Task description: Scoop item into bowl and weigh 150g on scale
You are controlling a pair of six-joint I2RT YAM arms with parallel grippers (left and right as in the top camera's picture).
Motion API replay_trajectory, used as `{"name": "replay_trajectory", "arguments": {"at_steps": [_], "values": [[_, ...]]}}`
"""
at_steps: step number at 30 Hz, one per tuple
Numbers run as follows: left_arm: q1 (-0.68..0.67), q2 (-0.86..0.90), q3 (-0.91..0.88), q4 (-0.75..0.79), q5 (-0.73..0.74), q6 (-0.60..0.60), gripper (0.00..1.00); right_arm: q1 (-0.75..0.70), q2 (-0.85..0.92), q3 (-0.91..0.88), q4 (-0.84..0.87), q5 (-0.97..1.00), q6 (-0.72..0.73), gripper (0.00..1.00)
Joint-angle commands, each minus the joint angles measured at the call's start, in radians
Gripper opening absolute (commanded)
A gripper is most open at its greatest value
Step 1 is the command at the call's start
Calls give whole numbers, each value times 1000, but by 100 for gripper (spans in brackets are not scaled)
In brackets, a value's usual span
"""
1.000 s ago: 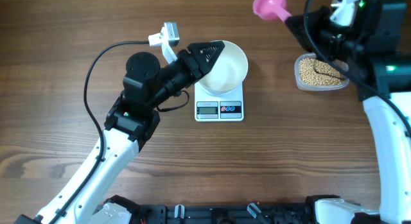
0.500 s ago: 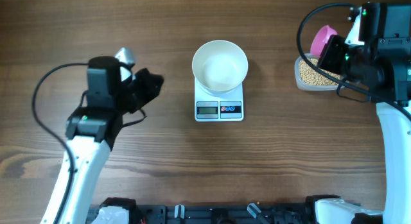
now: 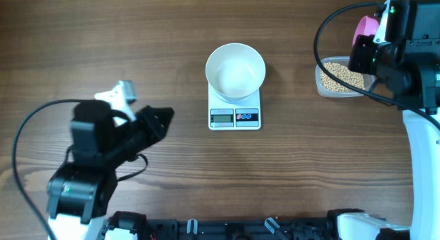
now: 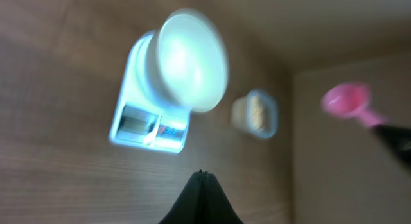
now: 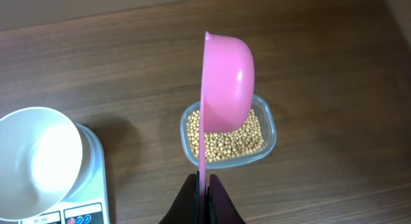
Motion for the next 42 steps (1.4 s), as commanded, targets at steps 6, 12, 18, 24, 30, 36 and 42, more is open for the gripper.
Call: {"name": "replay_trajectory", "arguments": {"at_steps": [6,12,18,24,30,36,42], "values": [[-290,400,506,-476,-456,212,4,-3,0,-6,4,-45,-31,4],[-330,529,551,-464,-267,114,4,-39,0,-6,-19,-69,-45,4],[-573,595,451,-295,-341,121,4,-183,20,-6,-16,-292,-112,4],[-592,613,278,-61,-410,122,4,-194,25,-6,11,-382,-166,4],[-593,637,124,164,-411,127,4,-194,25,-6,22,-383,-159,4],[-592,696,-29,391,-462,158,4,-194,25,-6,18,-416,-159,4],[-594,751,-55,520,-562,159,4,-194,25,-6,22,-417,-159,4]]}}
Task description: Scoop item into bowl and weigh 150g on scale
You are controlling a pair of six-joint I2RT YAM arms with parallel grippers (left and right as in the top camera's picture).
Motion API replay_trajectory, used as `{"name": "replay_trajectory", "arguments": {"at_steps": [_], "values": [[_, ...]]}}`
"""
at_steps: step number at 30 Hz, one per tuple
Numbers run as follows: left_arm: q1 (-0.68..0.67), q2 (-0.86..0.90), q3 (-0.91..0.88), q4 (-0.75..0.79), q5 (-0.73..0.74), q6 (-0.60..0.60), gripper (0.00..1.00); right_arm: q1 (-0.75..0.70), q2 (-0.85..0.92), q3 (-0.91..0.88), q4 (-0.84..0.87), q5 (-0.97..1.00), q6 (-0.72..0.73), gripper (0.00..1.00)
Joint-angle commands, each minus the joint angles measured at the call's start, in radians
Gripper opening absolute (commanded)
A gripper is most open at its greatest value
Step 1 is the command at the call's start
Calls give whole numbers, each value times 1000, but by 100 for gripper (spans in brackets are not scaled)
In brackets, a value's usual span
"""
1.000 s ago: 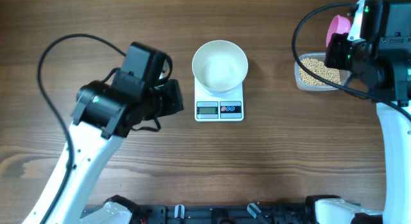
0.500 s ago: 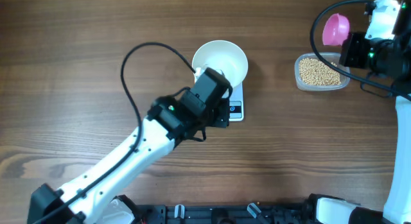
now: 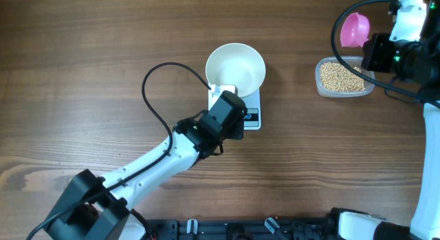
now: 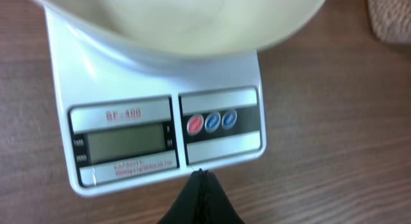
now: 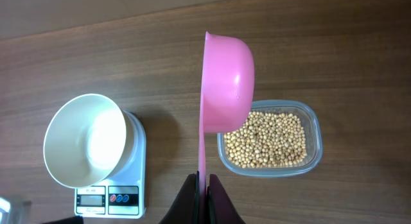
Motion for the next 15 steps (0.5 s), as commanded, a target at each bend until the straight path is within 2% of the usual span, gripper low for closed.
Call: {"name": "replay_trajectory", "arguments": {"at_steps": [1,4,15], "values": [[-5,60,-2,50,-38,15,4,1,4,-5,6,-21,-10,4],[-5,130,-2,135,22,15,4,1,4,-5,13,-21,-10,4],[-5,203,-2,191,19,15,4,1,4,-5,14,-21,-11,4]]}}
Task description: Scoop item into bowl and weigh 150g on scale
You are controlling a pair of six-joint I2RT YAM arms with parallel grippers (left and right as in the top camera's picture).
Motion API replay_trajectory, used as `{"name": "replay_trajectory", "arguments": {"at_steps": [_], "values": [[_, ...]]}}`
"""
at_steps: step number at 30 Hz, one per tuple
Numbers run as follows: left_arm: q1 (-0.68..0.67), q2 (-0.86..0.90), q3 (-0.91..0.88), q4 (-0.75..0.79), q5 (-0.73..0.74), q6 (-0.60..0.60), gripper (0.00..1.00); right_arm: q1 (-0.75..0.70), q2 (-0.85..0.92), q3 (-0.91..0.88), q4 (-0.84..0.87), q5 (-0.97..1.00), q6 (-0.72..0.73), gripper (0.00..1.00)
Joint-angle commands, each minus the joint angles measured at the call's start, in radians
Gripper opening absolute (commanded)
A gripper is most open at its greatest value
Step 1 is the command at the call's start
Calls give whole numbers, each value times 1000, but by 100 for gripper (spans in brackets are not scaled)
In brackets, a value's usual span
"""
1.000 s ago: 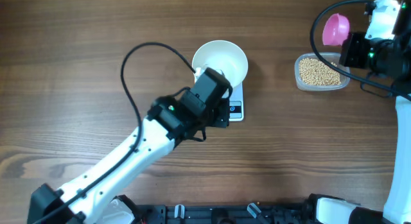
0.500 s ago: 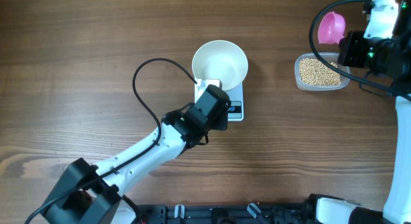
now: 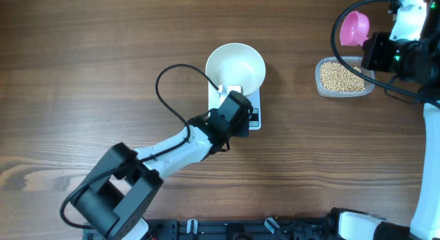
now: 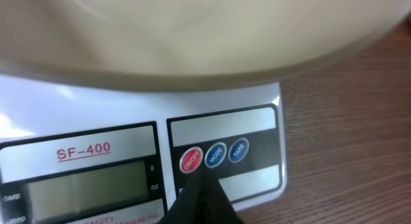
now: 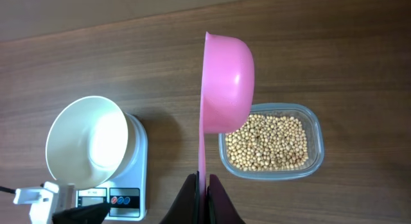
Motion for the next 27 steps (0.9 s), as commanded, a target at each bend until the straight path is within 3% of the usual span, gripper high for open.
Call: {"name": "replay_trajectory", "arguments": {"at_steps": [1,13,27], "values": [[-5,16,-1,13,-4,15,4,1,4,-5,4,-14,-11,4],[-4,37,-1,54,-83,41,4,1,4,-5,6,-18,-11,4],[-3,93,-1,75,-69,40,4,1,4,-5,6,-18,-12,5]]}}
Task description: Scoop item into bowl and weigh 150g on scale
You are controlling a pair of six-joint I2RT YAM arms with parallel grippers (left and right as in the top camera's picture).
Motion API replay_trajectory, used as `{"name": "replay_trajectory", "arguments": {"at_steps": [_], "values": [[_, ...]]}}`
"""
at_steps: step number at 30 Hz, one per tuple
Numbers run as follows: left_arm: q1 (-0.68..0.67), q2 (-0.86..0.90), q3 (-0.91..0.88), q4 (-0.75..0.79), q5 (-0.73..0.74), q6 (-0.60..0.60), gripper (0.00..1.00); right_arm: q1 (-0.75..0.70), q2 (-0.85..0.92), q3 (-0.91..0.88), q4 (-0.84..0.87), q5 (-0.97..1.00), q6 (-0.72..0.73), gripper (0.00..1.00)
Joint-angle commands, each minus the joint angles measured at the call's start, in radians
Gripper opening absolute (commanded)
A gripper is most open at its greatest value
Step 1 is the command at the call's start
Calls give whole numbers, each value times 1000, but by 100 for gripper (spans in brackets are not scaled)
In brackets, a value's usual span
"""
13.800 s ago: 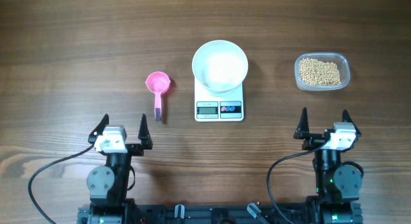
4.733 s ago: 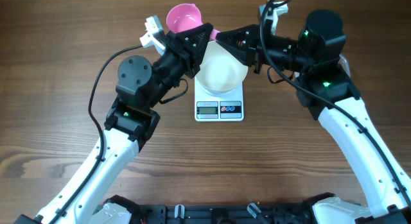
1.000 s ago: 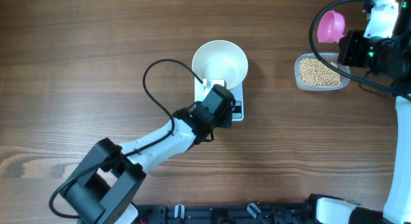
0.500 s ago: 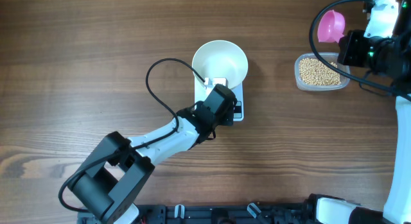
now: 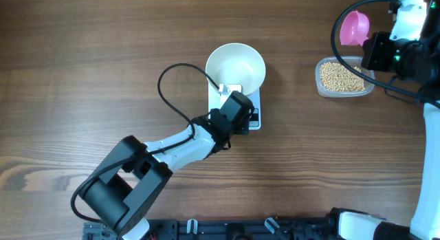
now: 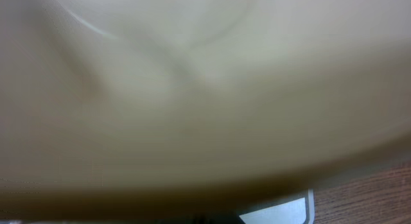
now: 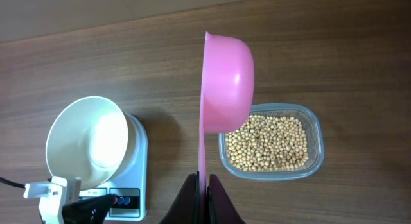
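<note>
A white bowl (image 5: 236, 68) stands on the white scale (image 5: 256, 124) at the table's middle. My left gripper (image 5: 245, 119) is shut, and its tip rests at the scale's button panel; in the right wrist view the left gripper (image 7: 110, 201) touches the red button. The blurred bowl (image 6: 192, 89) fills the left wrist view, with one scale corner (image 6: 282, 211) below it. My right gripper (image 7: 203, 185) is shut on the handle of a pink scoop (image 7: 228, 83). It holds the empty scoop (image 5: 355, 28) high beside a clear container of beans (image 5: 342, 76).
The container of beans (image 7: 270, 142) lies right of the scale on the wooden table (image 5: 103, 47). My left arm (image 5: 179, 147) and its black cable (image 5: 168, 82) stretch from the bottom left across the table to the scale.
My left gripper has come closer to the scale's buttons, and its camera now shows the bowl's side instead of the panel. The right arm and scoop have not moved.
At first my left arm was folded at the table's left and the right gripper held the scoop over the beans. Then the left gripper was at the scale's front edge and the right arm stood higher. Then it was at the buttons, where its tip now rests.
</note>
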Motion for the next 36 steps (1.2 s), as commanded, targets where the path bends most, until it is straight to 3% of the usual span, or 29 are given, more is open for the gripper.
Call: {"name": "replay_trajectory", "arguments": {"at_steps": [1,36], "values": [[-3,32,-1,4,3,22,4,2,4,-5,5,-18,-13,4],[-3,62,-1,-66,21,22,4,2,4,-5,2,-17,-12,4]]}}
